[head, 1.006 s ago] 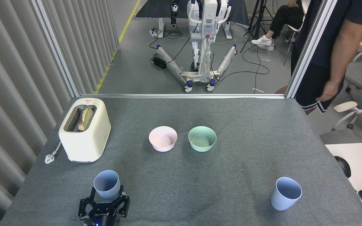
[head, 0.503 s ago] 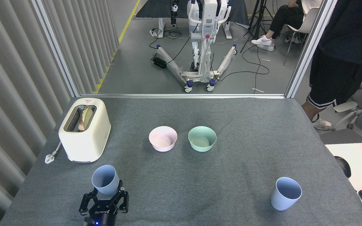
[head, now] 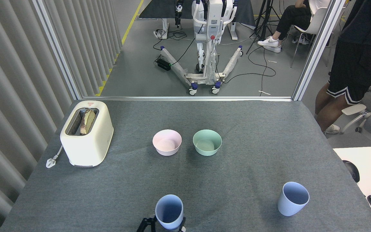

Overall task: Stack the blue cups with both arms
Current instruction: 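Slide the held blue cup toward the table's middle with the left gripper, then release the blue cup and withdraw the left gripper toward the robot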

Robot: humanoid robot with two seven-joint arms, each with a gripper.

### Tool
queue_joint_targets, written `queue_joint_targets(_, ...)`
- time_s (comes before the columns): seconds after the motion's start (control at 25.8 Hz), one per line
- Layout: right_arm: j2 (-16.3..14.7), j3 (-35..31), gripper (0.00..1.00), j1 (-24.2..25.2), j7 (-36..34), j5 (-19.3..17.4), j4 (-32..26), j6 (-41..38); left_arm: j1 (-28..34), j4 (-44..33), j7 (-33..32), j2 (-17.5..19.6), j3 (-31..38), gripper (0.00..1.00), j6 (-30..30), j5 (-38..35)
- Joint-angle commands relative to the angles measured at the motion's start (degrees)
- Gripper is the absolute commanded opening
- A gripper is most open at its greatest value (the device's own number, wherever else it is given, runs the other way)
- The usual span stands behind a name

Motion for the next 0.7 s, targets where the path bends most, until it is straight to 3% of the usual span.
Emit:
queue_joint_targets(0.0,-0.04,0.01,1.00,0.00,0.02,-0.01,0.00,-0.01,-2.75,5.86,0.04,-4.32,-3.05,0.50,0.27,-3.51)
queue_joint_targets(0.23,-0.04,0.01,1.00,0.00,0.11,-0.01,0.00,-0.01,-8.99,12.46,0.04,-5.02,-4.46,0.49,0.71,-2.81)
queue_joint_targets(0.46,0.04,0.36,1.00,0.00,0.11,-0.01,0.00,-0.01,-9.08,12.72,0.04,-4.50,-4.55,0.50,0.62,-2.81)
queue_joint_targets(0.58,0.04,0.44,1.00,0.00,0.02,-0.01,0.09,0.08,-8.64,12.63,0.04,-4.41,-4.55,0.62,0.71,-2.81)
queue_joint_targets(0.66,0.04,0.44,1.00,-0.09,0.02,-0.01,0.09,0.00,-8.55,12.63,0.04,-4.32,-4.55,0.77,0.80,-2.72)
